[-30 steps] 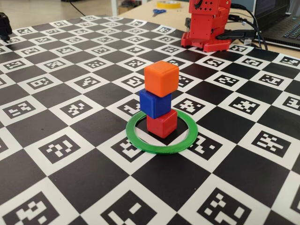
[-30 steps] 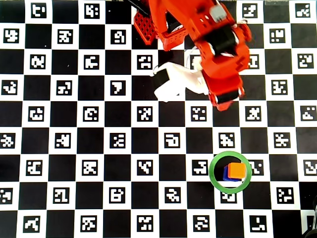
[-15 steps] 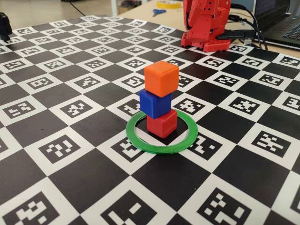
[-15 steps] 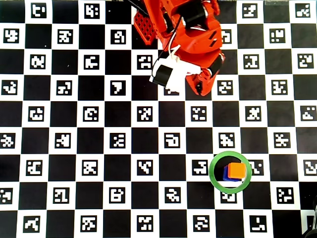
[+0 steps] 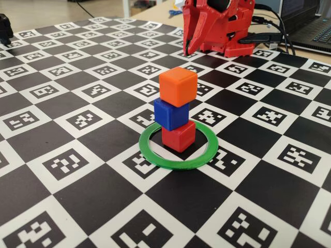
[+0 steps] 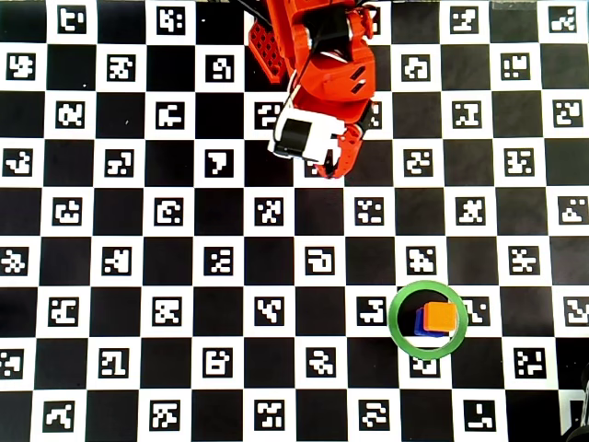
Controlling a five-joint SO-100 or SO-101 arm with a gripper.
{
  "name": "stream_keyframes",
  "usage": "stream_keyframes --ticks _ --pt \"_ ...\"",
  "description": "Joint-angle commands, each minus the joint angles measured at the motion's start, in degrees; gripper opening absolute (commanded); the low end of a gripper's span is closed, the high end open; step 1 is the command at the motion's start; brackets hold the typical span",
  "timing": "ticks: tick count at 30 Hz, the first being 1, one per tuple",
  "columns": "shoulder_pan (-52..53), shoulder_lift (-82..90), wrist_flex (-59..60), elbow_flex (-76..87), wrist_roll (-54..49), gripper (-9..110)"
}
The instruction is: Grab the red cube then put it in the green circle then put the blue cube on top and finally the orange cube on top
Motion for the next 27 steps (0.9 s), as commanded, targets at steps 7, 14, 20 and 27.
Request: stream_keyframes --ticks 7,14,20,27 --pt "4.57 10.02 2.46 6.77 -9.32 -6" --pt "5.27 10.02 10.37 7.47 -12.39 -6" --pt "5.27 10.02 15.21 7.47 -15.21 -6" --pt "5.45 10.02 15.21 7.47 -15.38 -6"
